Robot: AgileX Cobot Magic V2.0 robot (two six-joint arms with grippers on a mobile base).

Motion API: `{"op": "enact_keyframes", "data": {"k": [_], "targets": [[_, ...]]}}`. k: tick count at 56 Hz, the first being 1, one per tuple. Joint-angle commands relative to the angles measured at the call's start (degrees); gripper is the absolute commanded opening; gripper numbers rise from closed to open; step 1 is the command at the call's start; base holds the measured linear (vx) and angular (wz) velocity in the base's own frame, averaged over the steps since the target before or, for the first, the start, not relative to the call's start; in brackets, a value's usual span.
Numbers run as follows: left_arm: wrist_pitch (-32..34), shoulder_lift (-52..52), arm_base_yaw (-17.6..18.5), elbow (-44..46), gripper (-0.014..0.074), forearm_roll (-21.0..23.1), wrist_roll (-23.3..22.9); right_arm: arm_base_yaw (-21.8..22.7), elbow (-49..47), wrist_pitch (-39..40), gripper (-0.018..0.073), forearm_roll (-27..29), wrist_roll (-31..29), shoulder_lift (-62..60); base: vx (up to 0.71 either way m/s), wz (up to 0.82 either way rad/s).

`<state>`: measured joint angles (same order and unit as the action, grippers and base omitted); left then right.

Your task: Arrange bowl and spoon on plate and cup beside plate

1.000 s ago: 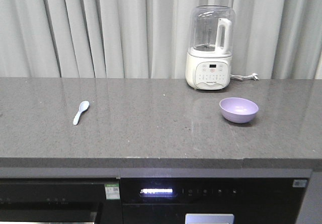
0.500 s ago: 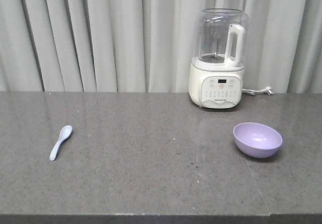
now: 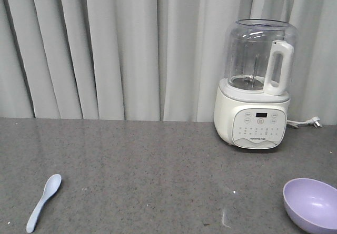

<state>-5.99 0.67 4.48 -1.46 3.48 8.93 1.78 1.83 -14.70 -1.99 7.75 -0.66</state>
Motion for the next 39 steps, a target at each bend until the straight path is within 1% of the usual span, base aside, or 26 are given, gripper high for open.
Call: {"op": "enact_keyframes", "data": {"k": [1, 15, 32, 39], "targets": [[4.7, 0.9, -0.1, 1.4, -0.0003, 0.1, -0.2, 0.3, 0.2, 4.7, -0.0008, -0.7, 0.0, -0.2, 0.27, -0.04], [4.7, 0.9, -0.1, 1.4, -0.0003, 0.1, -0.2, 0.3, 0.2, 4.7, -0.0008, -0.7, 0.0, -0.2, 0.18, -0.04], [4.7, 0.9, -0.1, 1.4, -0.0003, 0.1, -0.2, 0.3, 0.2, 4.7, -0.0008, -0.9, 0.0, -0.2, 0.04, -0.01], [4.7, 0.9, -0.1, 1.4, -0.0003, 0.1, -0.2, 0.3, 0.2, 5.0, -0.0008, -5.2, -4.6, -0.2, 0.00, 0.00]]}}
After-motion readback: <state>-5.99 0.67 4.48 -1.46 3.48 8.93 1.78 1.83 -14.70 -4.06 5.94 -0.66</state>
